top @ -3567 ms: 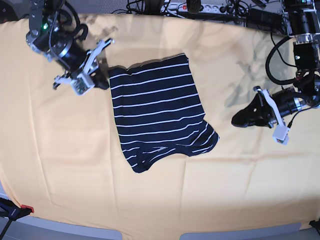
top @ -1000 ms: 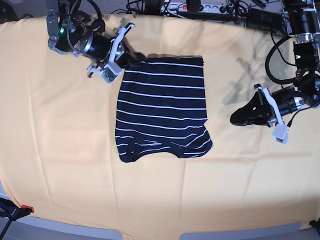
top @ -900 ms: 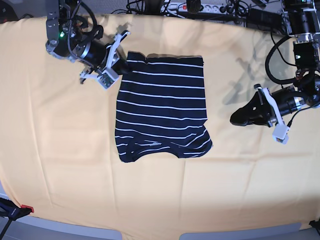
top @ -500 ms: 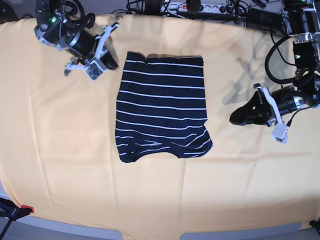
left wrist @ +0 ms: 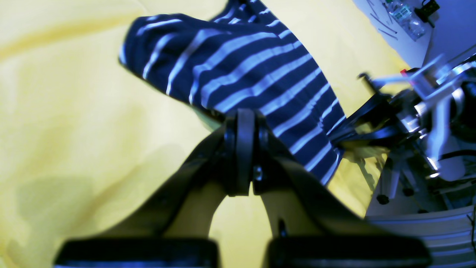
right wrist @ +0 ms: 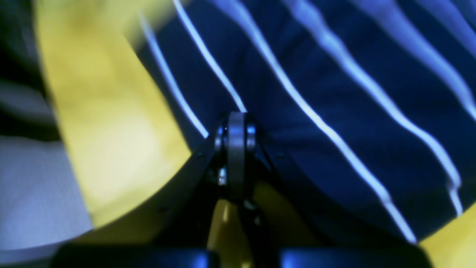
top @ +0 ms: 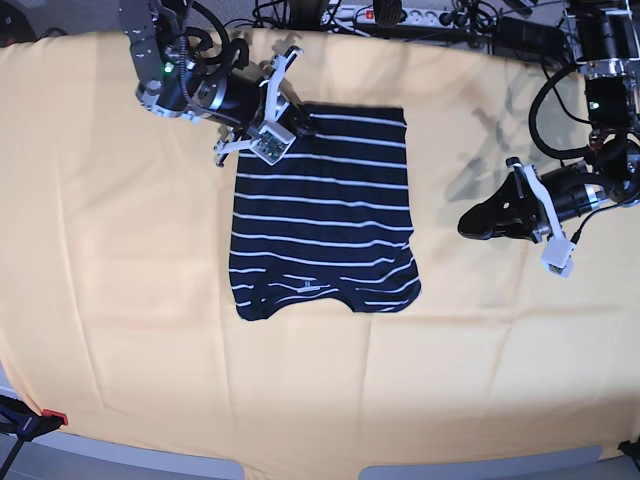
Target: Fold the T-shirt properly
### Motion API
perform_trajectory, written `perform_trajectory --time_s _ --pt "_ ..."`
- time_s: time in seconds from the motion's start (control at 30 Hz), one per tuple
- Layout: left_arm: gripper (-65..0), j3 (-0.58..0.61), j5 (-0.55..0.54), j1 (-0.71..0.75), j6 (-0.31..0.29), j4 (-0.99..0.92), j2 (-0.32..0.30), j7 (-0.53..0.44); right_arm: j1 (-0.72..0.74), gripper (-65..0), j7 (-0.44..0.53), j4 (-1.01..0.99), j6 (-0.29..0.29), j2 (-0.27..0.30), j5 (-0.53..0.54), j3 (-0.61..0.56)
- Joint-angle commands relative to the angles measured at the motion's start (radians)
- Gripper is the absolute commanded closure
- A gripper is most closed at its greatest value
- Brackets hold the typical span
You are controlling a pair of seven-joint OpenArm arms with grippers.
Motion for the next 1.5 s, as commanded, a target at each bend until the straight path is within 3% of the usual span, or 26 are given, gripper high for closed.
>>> perform_trajectory --time_s 0.0,0.07,0.17,0.4,0.47,0.57,0.73,0.87,0.97,1.03,1.13,1.23,1.3,1.47 --pt "0.0 -0.008 -0.027 -0.017 -0.009 0.015 -0.02 -0.018 0.011 0.0 -0.047 0.005 -0.035 0.01 -0.055 -0.002" --pt "0.0 -0.008 -0.028 -0.017 -0.009 0.015 -0.028 -0.017 -0.005 0.0 -0.124 0.005 -0.099 0.035 -0.119 0.001" --pt "0.0 -0.008 -0.027 -0.017 -0.009 0.015 -0.04 -0.019 -0.034 0.0 -0.119 0.031 -0.151 0.09 -0.12 0.0" --pt "0.0 -0.008 -0.028 -0.016 -0.009 0.015 -0.044 -0.008 -0.064 0.0 -0.118 0.262 -0.156 0.111 0.012 0.0" --pt "0.0 -0.008 -0.029 -0.017 -0.009 0.015 -0.054 0.008 -0.064 0.0 -0.117 0.303 -0.135 0.111 0.002 0.001" --pt "0.0 -0.008 -0.028 -0.016 -0.009 0.015 -0.078 0.008 -0.064 0.0 -0.116 0.298 -0.161 0.112 -0.036 0.03" --pt "0.0 -0.008 -0.035 -0.01 -0.009 0.016 -0.1 0.026 -0.078 0.0 -0.098 0.305 -0.166 0.112 0.023 0.116" --pt "0.0 -0.01 -0.123 0.051 -0.009 0.019 -0.126 0.075 -0.146 0.0 -0.097 0.356 -0.103 0.111 0.218 0.257" --pt "0.0 -0.02 -0.152 0.132 -0.009 0.051 -0.136 0.13 -0.21 0.0 -0.098 0.4 0.004 0.111 0.454 0.412" --pt "0.0 -0.035 -0.152 0.19 -0.009 0.102 -0.136 0.139 -0.253 0.0 -0.107 0.417 0.025 0.111 0.637 0.52" --pt "0.0 -0.079 -0.152 0.285 -0.009 0.22 -0.135 0.138 -0.301 0.0 -0.238 0.434 0.025 0.103 0.918 0.68" --pt "0.0 -0.143 -0.152 0.382 -0.009 0.361 -0.134 0.138 -0.34 0.0 -0.414 0.434 0.025 0.076 1.127 0.826" --pt "0.0 -0.192 -0.152 0.452 -0.009 0.449 -0.129 0.138 -0.382 0.0 -0.505 0.434 0.025 0.062 1.127 0.917" --pt "0.0 -0.296 -0.152 0.626 -0.009 0.62 -0.127 0.143 -0.528 0.0 -0.516 0.434 0.025 0.053 1.127 1.099"
